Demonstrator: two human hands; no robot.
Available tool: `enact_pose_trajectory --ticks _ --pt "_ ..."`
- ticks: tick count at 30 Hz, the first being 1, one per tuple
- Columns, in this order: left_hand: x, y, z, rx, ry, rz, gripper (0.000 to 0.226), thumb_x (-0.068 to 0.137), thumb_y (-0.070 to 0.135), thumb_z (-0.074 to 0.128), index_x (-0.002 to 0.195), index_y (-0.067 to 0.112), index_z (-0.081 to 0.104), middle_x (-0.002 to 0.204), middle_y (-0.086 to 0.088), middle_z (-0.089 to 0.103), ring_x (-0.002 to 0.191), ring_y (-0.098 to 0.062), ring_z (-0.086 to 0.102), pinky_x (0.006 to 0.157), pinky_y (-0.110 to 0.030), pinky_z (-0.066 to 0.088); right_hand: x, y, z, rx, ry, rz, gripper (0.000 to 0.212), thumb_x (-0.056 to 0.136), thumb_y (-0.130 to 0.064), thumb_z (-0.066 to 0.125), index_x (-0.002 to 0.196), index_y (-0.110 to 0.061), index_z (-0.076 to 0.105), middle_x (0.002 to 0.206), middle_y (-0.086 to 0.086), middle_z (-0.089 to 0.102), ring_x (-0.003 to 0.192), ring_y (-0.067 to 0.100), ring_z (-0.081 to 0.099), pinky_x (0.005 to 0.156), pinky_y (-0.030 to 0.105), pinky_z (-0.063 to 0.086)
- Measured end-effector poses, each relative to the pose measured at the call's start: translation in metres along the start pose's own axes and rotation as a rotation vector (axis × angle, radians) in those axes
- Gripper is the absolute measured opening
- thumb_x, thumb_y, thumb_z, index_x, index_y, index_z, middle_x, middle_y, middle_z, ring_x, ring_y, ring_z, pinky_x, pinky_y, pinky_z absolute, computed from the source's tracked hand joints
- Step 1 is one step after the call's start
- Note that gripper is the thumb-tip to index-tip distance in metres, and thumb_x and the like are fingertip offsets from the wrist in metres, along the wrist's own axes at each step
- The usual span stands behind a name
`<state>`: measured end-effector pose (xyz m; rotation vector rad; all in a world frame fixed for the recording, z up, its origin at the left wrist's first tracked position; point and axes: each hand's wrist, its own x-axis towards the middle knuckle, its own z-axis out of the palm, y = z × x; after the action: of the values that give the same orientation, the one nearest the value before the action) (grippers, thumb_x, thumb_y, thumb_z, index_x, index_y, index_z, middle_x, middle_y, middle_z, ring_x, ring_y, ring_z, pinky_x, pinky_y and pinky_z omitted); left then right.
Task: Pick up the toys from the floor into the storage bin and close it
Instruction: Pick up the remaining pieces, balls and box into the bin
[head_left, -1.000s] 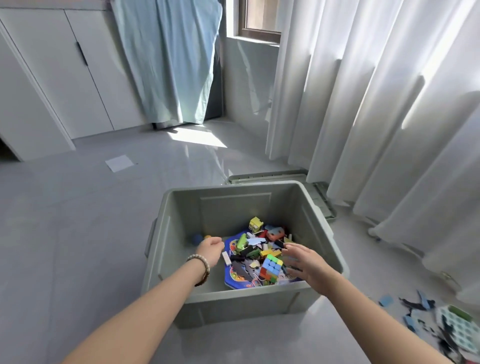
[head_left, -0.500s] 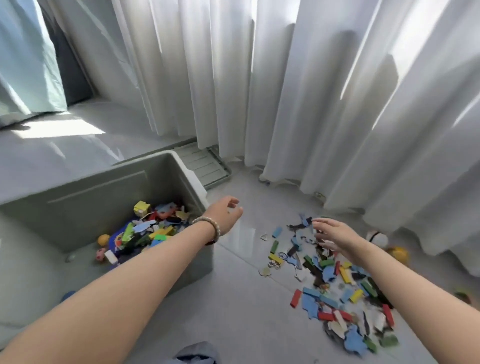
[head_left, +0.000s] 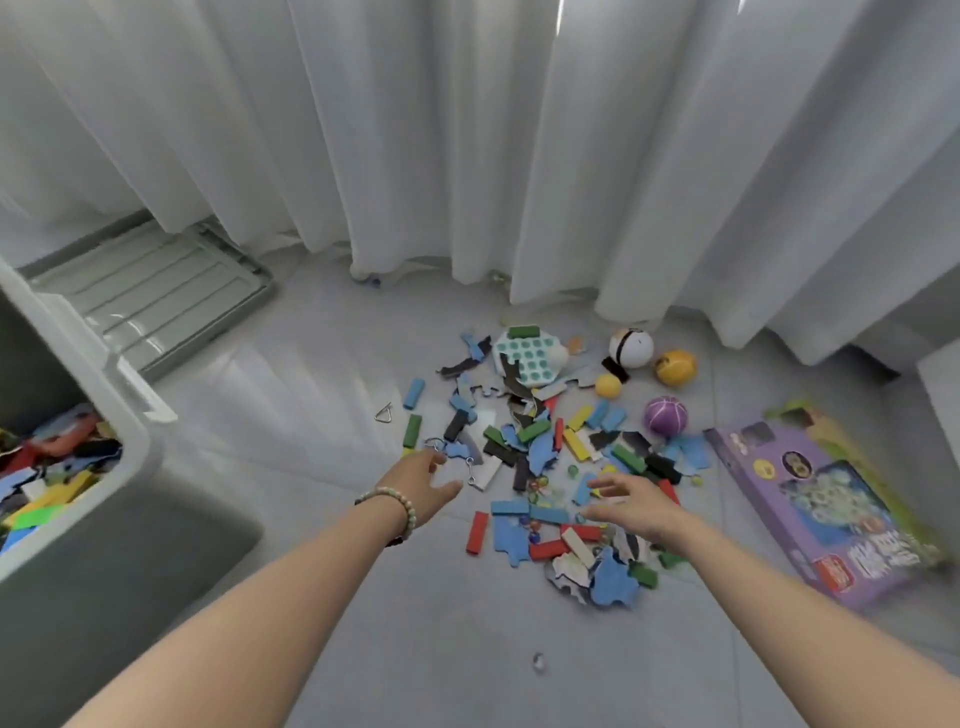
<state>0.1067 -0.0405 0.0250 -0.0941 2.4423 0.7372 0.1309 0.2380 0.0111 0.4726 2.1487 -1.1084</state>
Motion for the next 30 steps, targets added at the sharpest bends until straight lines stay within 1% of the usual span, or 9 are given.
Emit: enact_pose_trajectory --ticks 3,6,9,12,16,19,22,26,30 --pt "0.011 0.005 0.032 0.044 -0.039 0.054 0.046 0.089 0.04 0.056 0.13 0.022 0.047 0.132 0.001 0.051 0.115 -0.017 0.054 0.098 -0.031 0.045 0.009 0.021 0.01 0.046 -0.005 -0.018 0.044 0.077 -0.028 0.076 0.117 -0.019 0.06 0.123 0.003 0.053 0.109 0.015 0.053 0.087 0.028 0.045" --pt "0.02 0.015 0.06 0.094 -0.08 0.155 0.038 0.087 0.036 0.06 0.124 0.029 0.053 0.126 0.003 0.052 0.108 -0.014 0.055 0.092 -0.028 0.046 0.019 0.03 0.021 0.121 0.05 -0.068 0.039 0.078 -0.023 0.075 0.115 -0.016 0.062 0.12 0.004 0.058 0.102 0.016 0.057 0.082 0.024 0.047" --pt "0.029 0.025 0.084 0.217 -0.127 0.27 0.035 0.087 0.035 0.061 0.121 0.033 0.056 0.124 0.003 0.051 0.112 -0.015 0.051 0.092 -0.029 0.047 0.026 0.038 0.026 0.173 0.1 -0.109 0.031 0.08 -0.023 0.073 0.109 -0.017 0.064 0.115 0.003 0.062 0.096 0.016 0.06 0.072 0.018 0.048" --pt "0.035 0.029 0.102 0.3 -0.152 0.362 0.035 0.086 0.033 0.062 0.121 0.033 0.056 0.124 0.006 0.047 0.115 -0.014 0.046 0.087 -0.026 0.045 0.026 0.044 0.023 0.22 0.13 -0.124 0.024 0.08 -0.023 0.072 0.103 -0.021 0.065 0.111 0.001 0.063 0.097 0.017 0.062 0.076 0.022 0.05" --pt "0.046 0.033 0.113 0.378 -0.152 0.425 0.036 0.086 0.033 0.062 0.121 0.03 0.057 0.125 0.005 0.045 0.113 -0.014 0.046 0.081 -0.026 0.043 0.023 0.049 0.013 0.266 0.149 -0.142 0.024 0.083 -0.026 0.07 0.105 -0.021 0.065 0.108 -0.004 0.062 0.095 0.011 0.061 0.073 0.016 0.047" --pt "0.052 0.033 0.119 0.379 -0.162 0.444 0.036 0.086 0.03 0.064 0.121 0.027 0.058 0.123 0.003 0.046 0.11 -0.015 0.049 0.085 -0.026 0.046 0.023 0.056 0.006 0.345 0.18 -0.13 0.018 0.083 -0.027 0.069 0.1 -0.025 0.065 0.108 -0.005 0.063 0.098 0.013 0.061 0.081 0.024 0.049" --pt "0.055 0.034 0.123 0.377 -0.137 0.476 0.033 0.087 0.027 0.063 0.119 0.023 0.06 0.122 0.002 0.048 0.107 -0.016 0.053 0.086 -0.024 0.046 0.022 0.063 0.003 0.372 0.206 -0.11 0.013 0.084 -0.026 0.069 0.096 -0.027 0.064 0.106 -0.005 0.063 0.098 0.012 0.061 0.088 0.031 0.05" --pt "0.054 0.027 0.129 0.371 -0.094 0.5 0.032 0.09 0.028 0.058 0.121 0.021 0.058 0.124 0.0 0.05 0.11 -0.017 0.051 0.09 -0.026 0.046 0.022 0.068 0.003 0.4 0.223 -0.102 0.017 0.085 -0.021 0.067 0.103 -0.019 0.066 0.105 -0.005 0.063 0.099 0.013 0.059 0.091 0.032 0.048" --pt "0.053 0.018 0.135 0.327 -0.057 0.492 0.034 0.091 0.029 0.056 0.124 0.021 0.057 0.123 0.0 0.053 0.115 -0.017 0.048 0.095 -0.028 0.044 0.024 0.068 0.006 0.424 0.231 -0.101 0.014 0.085 -0.018 0.067 0.099 -0.019 0.066 0.102 -0.002 0.063 0.097 0.013 0.059 0.087 0.028 0.048"
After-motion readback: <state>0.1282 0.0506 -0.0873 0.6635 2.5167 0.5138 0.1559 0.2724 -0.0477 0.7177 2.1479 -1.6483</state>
